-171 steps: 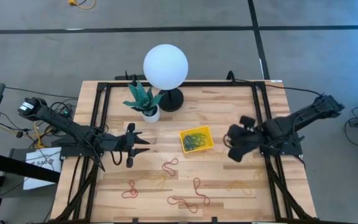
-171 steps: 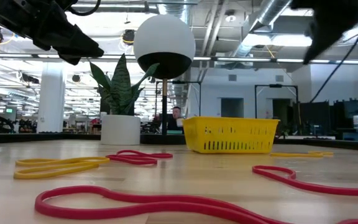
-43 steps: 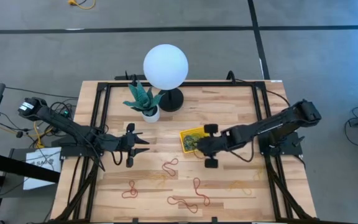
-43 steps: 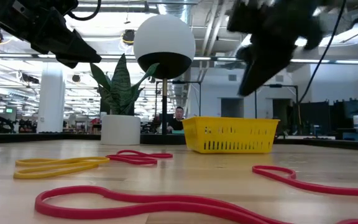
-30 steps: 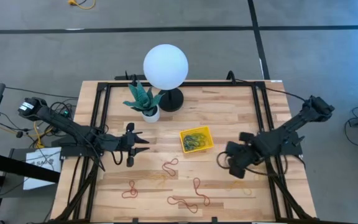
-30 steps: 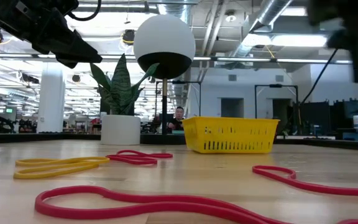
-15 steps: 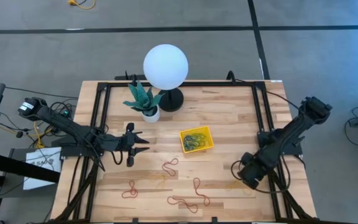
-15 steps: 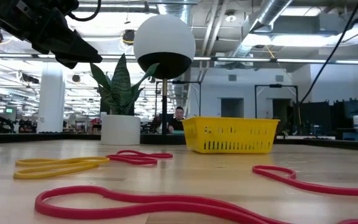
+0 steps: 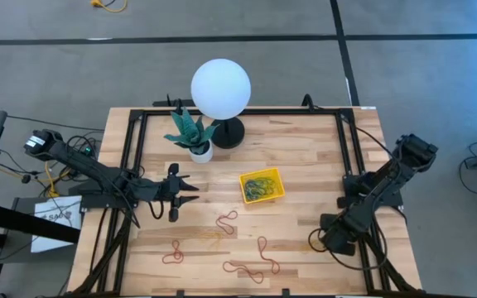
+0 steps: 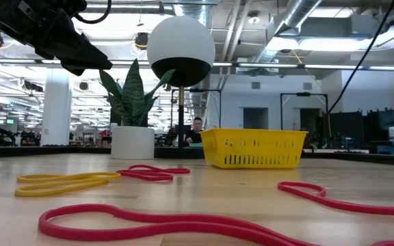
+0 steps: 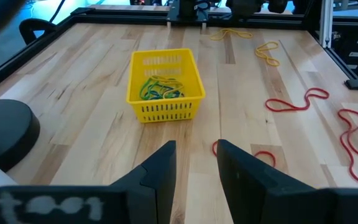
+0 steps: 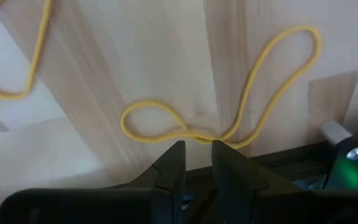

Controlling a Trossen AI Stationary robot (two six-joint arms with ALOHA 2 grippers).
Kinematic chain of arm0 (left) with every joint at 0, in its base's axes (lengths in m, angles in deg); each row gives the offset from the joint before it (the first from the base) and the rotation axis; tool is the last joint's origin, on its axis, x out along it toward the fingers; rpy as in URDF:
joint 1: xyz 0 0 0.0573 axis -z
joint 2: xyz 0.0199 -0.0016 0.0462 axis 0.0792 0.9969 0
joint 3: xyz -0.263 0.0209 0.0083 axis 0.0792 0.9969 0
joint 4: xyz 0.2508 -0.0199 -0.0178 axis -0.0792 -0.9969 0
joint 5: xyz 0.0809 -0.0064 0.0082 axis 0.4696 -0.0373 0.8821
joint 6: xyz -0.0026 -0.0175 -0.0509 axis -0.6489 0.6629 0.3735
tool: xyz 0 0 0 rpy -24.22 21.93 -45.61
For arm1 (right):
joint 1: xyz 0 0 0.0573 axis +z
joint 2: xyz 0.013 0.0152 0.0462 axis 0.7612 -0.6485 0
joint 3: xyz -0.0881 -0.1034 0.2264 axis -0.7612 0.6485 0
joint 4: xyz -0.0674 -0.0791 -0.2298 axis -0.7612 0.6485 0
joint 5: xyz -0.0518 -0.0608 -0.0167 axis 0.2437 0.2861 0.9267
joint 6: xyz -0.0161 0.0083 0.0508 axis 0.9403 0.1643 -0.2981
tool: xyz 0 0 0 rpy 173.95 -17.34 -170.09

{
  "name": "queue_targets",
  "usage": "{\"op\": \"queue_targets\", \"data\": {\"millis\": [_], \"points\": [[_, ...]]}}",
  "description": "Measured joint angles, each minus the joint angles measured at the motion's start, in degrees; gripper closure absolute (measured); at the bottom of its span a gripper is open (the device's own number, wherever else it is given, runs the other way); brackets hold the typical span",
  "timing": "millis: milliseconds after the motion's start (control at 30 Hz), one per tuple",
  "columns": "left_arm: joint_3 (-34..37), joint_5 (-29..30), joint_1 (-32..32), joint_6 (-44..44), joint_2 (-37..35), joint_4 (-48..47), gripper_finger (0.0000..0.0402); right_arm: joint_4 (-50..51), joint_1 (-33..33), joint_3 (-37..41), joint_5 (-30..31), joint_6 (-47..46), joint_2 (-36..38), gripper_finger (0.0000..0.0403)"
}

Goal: Pick and place items into bin
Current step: Put the yellow rubber band into the yellow bin

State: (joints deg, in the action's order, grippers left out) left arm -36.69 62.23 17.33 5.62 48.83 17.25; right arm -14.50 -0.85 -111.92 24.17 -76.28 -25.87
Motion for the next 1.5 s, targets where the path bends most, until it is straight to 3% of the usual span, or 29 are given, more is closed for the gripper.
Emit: {"op": "queue_targets", "data": {"millis": [833,1033,1300,1500], "points": [[0.00,1.05,0.01,1.44,0.00,0.05,0.0296,-8.51,3.77,7.66,1.32,0.88,-0.29,0.0333],[0.00,1.37,-0.01,1.44,0.01,0.04,0.0296,-8.67,3.64,6.44,2.84,1.26,0.59,0.0383],[0.00,1.53,-0.01,1.41,0.00,0.02,0.0296,-12.72,3.54,3.41,21.39,0.59,6.17,0.0400],[0.00,1.58,-0.01,0.98,0.00,0.02,0.0296,-14.34,3.36,-1.94,43.68,6.21,11.17,0.0401]]}}
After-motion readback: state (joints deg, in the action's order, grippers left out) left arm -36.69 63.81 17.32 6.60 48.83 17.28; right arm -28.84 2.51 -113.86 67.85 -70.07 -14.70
